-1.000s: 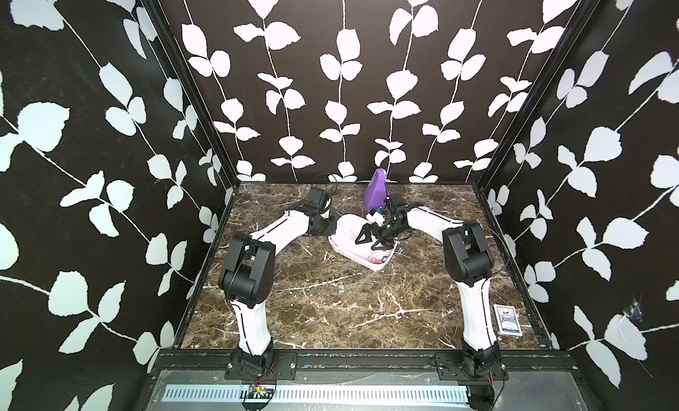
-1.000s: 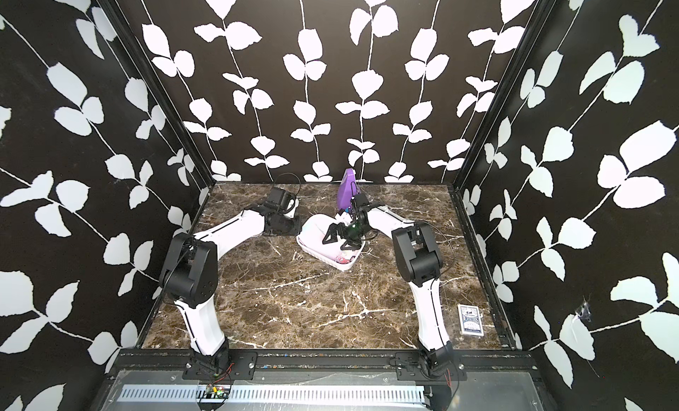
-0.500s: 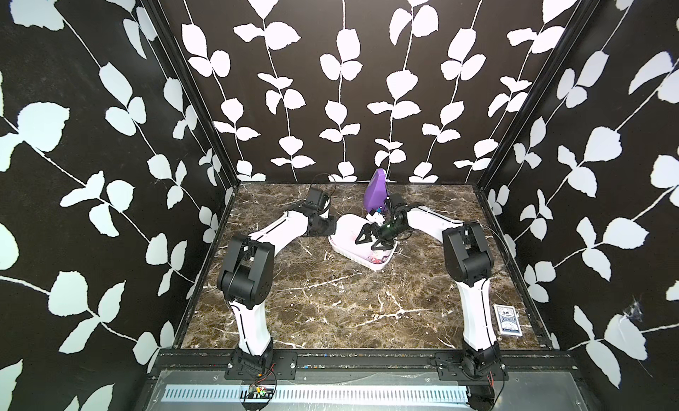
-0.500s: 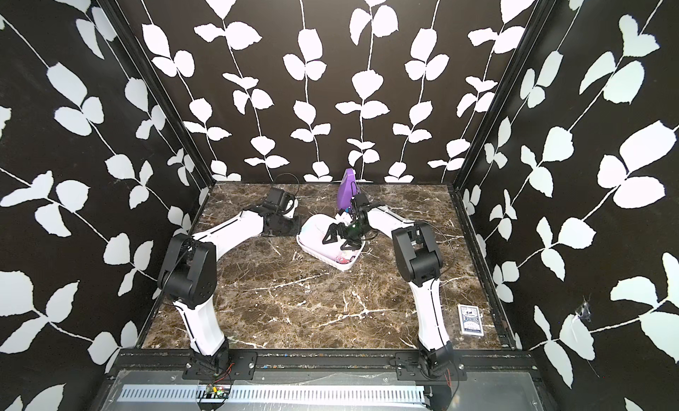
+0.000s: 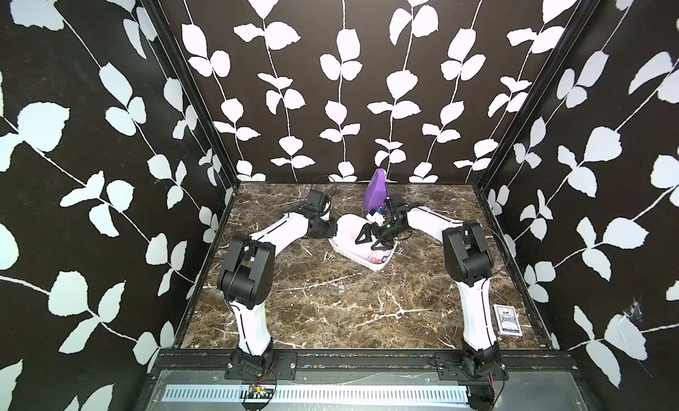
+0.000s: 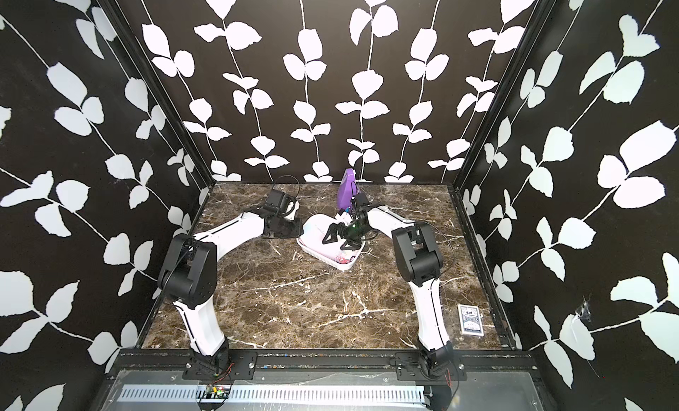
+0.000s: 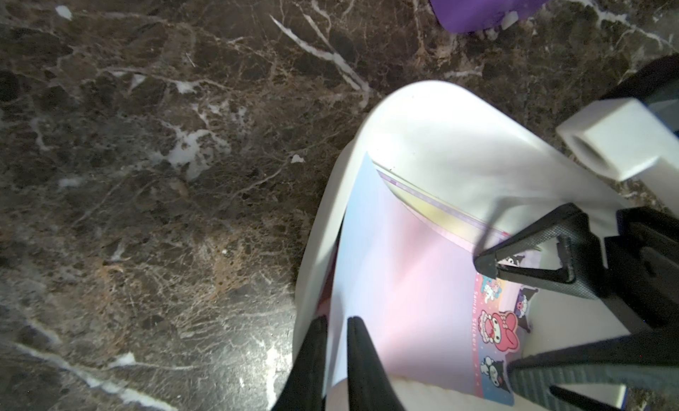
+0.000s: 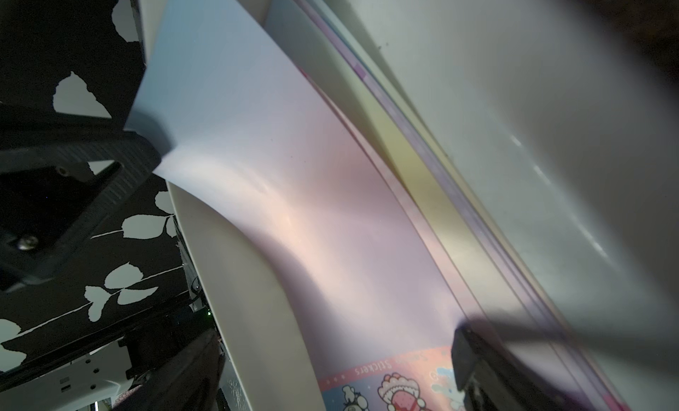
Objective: Take the stickers out of the storage box
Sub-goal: Pick up the sticker from the storage box.
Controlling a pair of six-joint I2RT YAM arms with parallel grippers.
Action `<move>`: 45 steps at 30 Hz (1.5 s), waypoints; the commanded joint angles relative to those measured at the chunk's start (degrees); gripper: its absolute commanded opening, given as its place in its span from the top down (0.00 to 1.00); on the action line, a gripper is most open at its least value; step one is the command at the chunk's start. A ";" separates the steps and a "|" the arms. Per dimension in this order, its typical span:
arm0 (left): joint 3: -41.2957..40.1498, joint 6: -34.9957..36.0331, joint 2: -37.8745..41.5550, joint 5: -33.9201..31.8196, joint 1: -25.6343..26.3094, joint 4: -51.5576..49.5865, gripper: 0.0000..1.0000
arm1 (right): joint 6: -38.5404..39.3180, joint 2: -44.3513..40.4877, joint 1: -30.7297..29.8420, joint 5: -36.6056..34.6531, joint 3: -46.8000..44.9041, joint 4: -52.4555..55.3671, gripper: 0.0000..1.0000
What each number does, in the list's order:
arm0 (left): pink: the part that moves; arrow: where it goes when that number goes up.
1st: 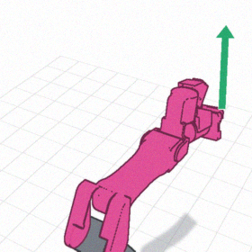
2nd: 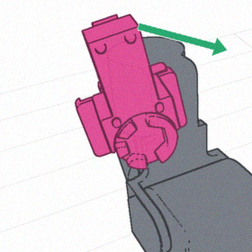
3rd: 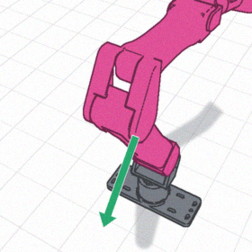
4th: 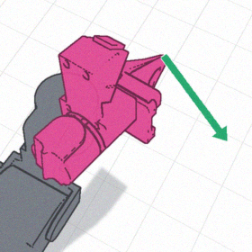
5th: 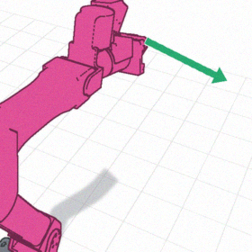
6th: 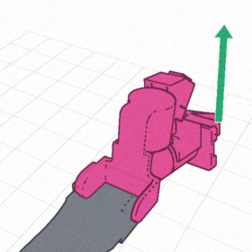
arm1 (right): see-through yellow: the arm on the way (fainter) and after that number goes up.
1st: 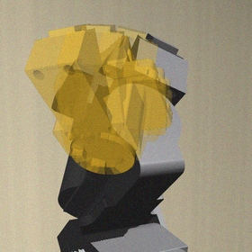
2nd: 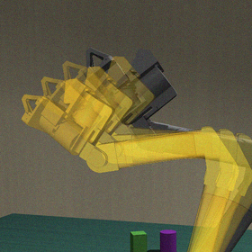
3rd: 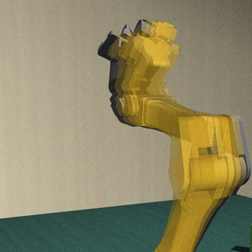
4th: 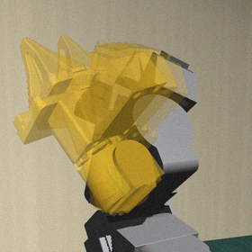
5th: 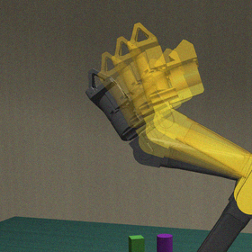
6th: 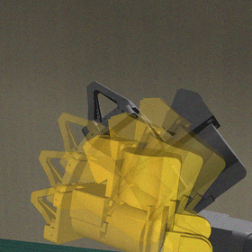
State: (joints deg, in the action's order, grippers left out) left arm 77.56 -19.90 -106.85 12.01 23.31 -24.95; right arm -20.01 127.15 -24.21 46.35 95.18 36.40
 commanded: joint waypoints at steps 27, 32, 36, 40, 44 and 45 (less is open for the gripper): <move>2.03 -0.84 3.51 4.78 -0.10 0.94 1.00 | 0.50 -1.98 -0.48 -7.50 -3.55 3.02 0.01; 2.66 -0.74 5.10 5.41 -0.16 0.69 1.00 | 0.96 -4.77 0.06 -9.03 -2.79 4.11 0.01; 3.38 -0.44 6.79 5.19 -0.15 0.27 1.00 | 0.86 -6.83 0.43 -9.85 -3.06 4.06 0.01; 4.05 -0.27 7.78 5.19 -0.19 0.03 1.00 | 0.28 -9.12 0.65 -9.73 -4.05 2.77 0.01; 4.71 -0.31 8.15 5.95 -0.19 -0.26 1.00 | -0.07 -11.66 0.81 -10.28 -4.32 2.27 0.01; 4.78 -0.31 8.28 6.09 -0.19 -0.28 1.00 | -0.09 -12.24 0.97 -10.59 -4.32 2.32 0.01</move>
State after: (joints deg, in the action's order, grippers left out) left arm 80.95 -20.56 -100.90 17.12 23.31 -24.93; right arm -20.01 118.13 -23.62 37.01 91.96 38.44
